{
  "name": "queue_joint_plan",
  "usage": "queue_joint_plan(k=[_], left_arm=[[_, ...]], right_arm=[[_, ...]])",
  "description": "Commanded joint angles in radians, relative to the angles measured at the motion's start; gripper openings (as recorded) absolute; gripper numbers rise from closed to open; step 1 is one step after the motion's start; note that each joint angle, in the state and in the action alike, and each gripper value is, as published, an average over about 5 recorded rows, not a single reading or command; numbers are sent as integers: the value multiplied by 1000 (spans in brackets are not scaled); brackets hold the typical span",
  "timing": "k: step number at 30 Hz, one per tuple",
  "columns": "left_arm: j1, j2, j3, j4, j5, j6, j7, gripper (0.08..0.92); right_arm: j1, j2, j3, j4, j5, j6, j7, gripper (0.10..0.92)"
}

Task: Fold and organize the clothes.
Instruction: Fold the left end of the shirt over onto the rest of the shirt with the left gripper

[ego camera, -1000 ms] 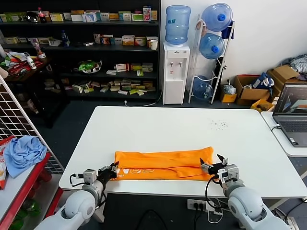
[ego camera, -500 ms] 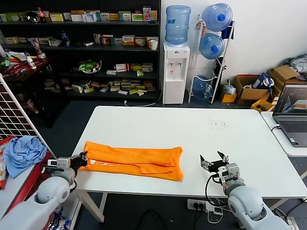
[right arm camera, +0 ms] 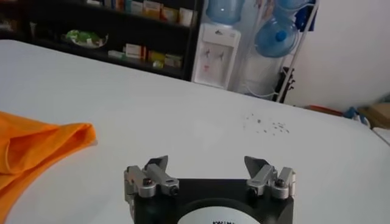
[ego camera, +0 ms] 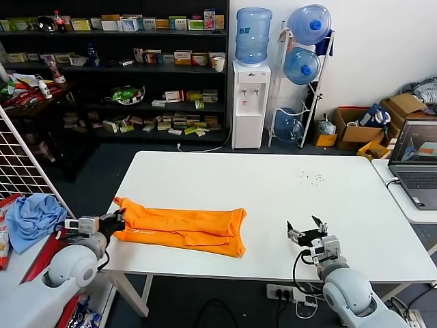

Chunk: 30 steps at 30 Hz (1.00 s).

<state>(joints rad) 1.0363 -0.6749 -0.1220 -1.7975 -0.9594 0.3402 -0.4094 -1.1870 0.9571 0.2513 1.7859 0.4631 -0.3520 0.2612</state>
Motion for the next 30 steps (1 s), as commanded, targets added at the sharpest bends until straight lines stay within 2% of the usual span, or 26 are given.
queue_joint_plan(k=[1,10,15,21,30], left_arm=[[-36,-162,125,-212,-146,20,-94,125],[-148,-381,256,-93,-86,16,-109,125],[-182,-467,296,-33,-52,14,-111,125],[-200,-538,331,4,-22,14,-108,125],[-193,-595,379,75,53,-1,-57,125]], right_arm=[[7,19,4,-35,-66,39,-3,823],[23,61,4,-65,-80,49,-1,823],[21,71,14,-76,-82,55,-1,823],[31,77,15,-88,-79,57,0,823],[36,71,17,-93,-72,58,-3,823]])
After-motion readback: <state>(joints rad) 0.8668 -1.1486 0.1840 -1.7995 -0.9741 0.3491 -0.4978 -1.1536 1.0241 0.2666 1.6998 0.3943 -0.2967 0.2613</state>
